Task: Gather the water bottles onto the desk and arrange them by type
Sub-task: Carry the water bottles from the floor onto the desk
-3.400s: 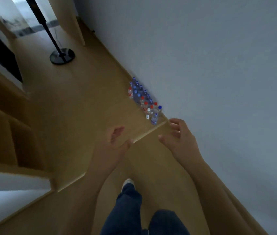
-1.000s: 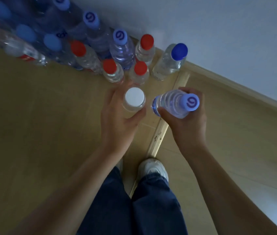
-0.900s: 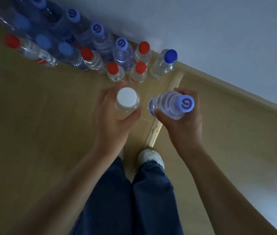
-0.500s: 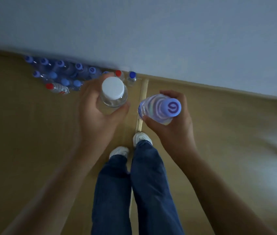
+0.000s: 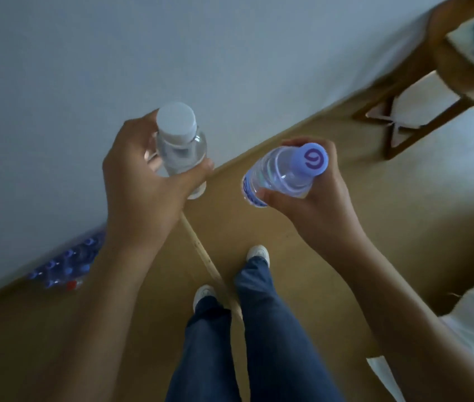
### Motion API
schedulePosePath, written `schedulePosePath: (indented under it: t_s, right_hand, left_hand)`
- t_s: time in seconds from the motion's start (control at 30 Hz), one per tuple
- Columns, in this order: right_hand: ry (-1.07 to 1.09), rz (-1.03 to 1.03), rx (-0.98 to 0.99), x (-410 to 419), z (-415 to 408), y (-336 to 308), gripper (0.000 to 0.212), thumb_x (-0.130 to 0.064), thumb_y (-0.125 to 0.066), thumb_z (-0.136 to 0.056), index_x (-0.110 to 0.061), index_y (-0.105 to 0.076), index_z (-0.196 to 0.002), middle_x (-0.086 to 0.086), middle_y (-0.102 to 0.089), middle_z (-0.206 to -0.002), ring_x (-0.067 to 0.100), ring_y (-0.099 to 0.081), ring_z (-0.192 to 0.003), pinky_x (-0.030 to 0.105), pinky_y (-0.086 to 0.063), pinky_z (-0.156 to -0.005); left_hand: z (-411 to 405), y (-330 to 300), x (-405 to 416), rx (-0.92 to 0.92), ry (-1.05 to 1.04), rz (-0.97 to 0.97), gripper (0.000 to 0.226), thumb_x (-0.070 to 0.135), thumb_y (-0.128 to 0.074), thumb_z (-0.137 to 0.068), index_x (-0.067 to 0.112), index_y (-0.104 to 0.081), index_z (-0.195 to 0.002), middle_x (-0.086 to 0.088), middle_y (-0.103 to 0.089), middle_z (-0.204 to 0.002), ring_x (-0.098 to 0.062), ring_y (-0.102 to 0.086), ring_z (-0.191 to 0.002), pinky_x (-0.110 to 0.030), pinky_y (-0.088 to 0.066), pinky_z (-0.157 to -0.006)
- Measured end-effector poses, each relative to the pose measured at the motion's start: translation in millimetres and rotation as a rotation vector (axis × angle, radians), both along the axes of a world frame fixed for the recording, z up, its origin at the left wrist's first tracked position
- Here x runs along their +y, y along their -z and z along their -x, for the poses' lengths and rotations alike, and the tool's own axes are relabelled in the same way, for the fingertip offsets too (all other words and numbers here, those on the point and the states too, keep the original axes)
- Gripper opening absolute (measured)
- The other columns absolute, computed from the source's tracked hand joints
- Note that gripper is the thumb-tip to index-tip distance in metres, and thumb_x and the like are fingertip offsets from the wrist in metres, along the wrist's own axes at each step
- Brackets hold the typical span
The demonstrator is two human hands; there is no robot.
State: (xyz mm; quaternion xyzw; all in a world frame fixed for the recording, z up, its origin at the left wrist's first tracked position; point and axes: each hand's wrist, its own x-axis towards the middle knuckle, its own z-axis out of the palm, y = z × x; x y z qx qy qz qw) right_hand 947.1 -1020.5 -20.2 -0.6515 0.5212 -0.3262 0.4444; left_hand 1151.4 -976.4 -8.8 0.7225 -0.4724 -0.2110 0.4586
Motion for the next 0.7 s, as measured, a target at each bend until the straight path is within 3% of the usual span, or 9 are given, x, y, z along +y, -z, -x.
schedulePosePath:
  t_s: [0.17, 0.33, 0.53, 0.63, 0.7]
  right_hand:
    - [0.186, 0.042, 0.055, 3, 115, -69, 0.064, -0.01, -0.084, -0.072, -0.002, -0.046, -0.123, -0.015, -0.048, -0.096, -0.017, -0.054, -0.091, 0.004, -0.046, -0.07]
    - [0.398, 0.104, 0.105, -11, 241, -113, 0.054, -0.02, -0.081, -0.074, -0.016, -0.047, -0.116, -0.017, -0.051, -0.095, -0.014, -0.056, -0.09, 0.004, -0.047, -0.073]
    - [0.61, 0.169, 0.099, -41, 395, -140, 0.056, -0.032, -0.082, -0.071, -0.033, -0.048, -0.115, 0.002, -0.055, -0.117, 0.018, -0.06, -0.106, 0.042, -0.055, -0.091]
    - [0.697, 0.196, 0.087, -56, 467, -155, 0.058, -0.03, -0.086, -0.07, -0.036, -0.05, -0.115, 0.001, -0.057, -0.118, 0.019, -0.06, -0.108, 0.045, -0.054, -0.092]
    - [0.738, 0.217, 0.09, -67, 509, -164, 0.059, -0.031, -0.087, -0.07, -0.031, -0.054, -0.12, 0.0, -0.059, -0.118, 0.019, -0.061, -0.108, 0.043, -0.055, -0.092]
  left_hand:
    - [99, -65, -53, 0.103, 0.269, 0.067, 0.062, 0.021, -0.091, -0.068, 0.015, -0.06, -0.122, 0.009, -0.065, -0.117, -0.004, -0.067, -0.102, -0.026, -0.057, -0.088]
    - [232, -107, -107, 0.152, 0.493, 0.105, 0.056, 0.017, -0.091, -0.066, 0.019, -0.061, -0.114, 0.017, -0.067, -0.107, 0.004, -0.068, -0.094, -0.017, -0.056, -0.082]
    - [409, -137, -163, 0.208, 0.663, 0.128, 0.06, 0.018, -0.09, -0.067, 0.013, -0.065, -0.121, 0.004, -0.071, -0.116, -0.008, -0.071, -0.1, -0.034, -0.059, -0.088]
    - [491, -152, -188, 0.236, 0.733, 0.13, 0.061, 0.02, -0.089, -0.066, 0.014, -0.065, -0.122, 0.001, -0.071, -0.119, -0.012, -0.071, -0.102, -0.037, -0.06, -0.087]
    - [539, -160, -206, 0.254, 0.786, 0.158, 0.059, 0.018, -0.088, -0.067, 0.012, -0.065, -0.121, 0.003, -0.072, -0.115, -0.006, -0.071, -0.098, -0.025, -0.06, -0.081]
